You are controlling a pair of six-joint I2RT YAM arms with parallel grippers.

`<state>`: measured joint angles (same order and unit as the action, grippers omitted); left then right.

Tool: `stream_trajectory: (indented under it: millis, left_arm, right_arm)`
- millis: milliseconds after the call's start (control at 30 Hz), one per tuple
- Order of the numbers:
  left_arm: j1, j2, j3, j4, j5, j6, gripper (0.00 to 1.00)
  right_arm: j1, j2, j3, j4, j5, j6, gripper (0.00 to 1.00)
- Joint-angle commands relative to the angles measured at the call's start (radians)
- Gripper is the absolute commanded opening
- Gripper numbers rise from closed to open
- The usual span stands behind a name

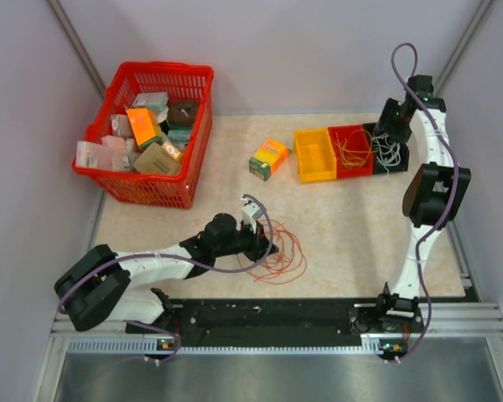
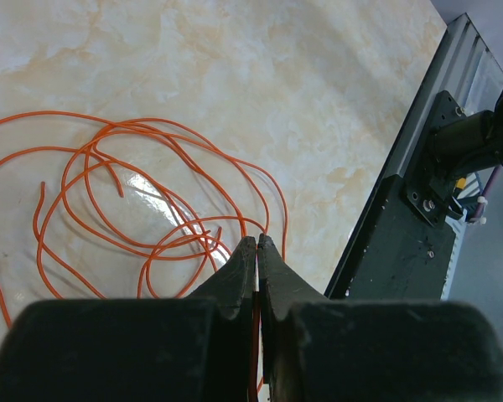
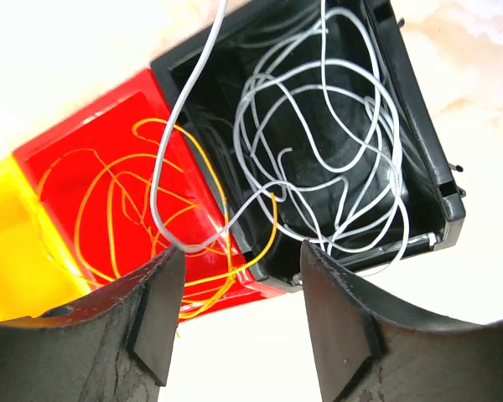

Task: Untangle the cables

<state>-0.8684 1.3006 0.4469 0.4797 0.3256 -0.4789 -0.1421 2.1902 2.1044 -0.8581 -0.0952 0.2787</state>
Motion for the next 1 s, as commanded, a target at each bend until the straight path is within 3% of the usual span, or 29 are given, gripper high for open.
stream_trajectory:
  millis: [0, 167, 267, 367, 467, 600, 667, 767, 967]
  left_arm:
    - [-0.003, -0.004, 0.003, 0.063, 0.021, 0.013, 0.0]
    - [-0.004, -0.012, -0.005, 0.069, 0.021, 0.013, 0.0]
    - [-0.003, -0.009, -0.005, 0.071, 0.023, 0.013, 0.0]
    - [-0.003, -0.003, -0.002, 0.074, 0.027, 0.013, 0.0]
    - [-0.003, -0.001, -0.001, 0.074, 0.029, 0.013, 0.0]
    - [-0.003, -0.003, -0.004, 0.077, 0.027, 0.013, 0.0]
    - [-0.003, -0.006, -0.005, 0.077, 0.027, 0.013, 0.0]
    - [-0.003, -0.009, -0.008, 0.079, 0.023, 0.011, 0.0]
    - [-0.003, -0.009, -0.01, 0.08, 0.023, 0.011, 0.0]
  right_arm:
    - [-0.004, -0.078, 0.083, 0.001, -0.02, -0.012, 0.59]
    - [-0.004, -0.037, 0.14, 0.016, -0.026, 0.0, 0.63]
    - [-0.002, -0.058, 0.091, 0.027, -0.018, 0.033, 0.64]
    - [-0.007, -0.118, -0.013, 0.071, -0.021, 0.103, 0.64]
    - [-0.045, -0.2, -0.197, 0.157, -0.046, 0.273, 0.63]
    - [-0.093, -0.332, -0.525, 0.442, -0.124, 0.448, 0.62]
    - [-0.1, -0.334, -0.563, 0.468, -0.107, 0.497, 0.6]
    - [-0.135, -0.334, -0.68, 0.612, -0.181, 0.667, 0.47]
    - [-0.143, -0.305, -0.687, 0.689, -0.153, 0.795, 0.46]
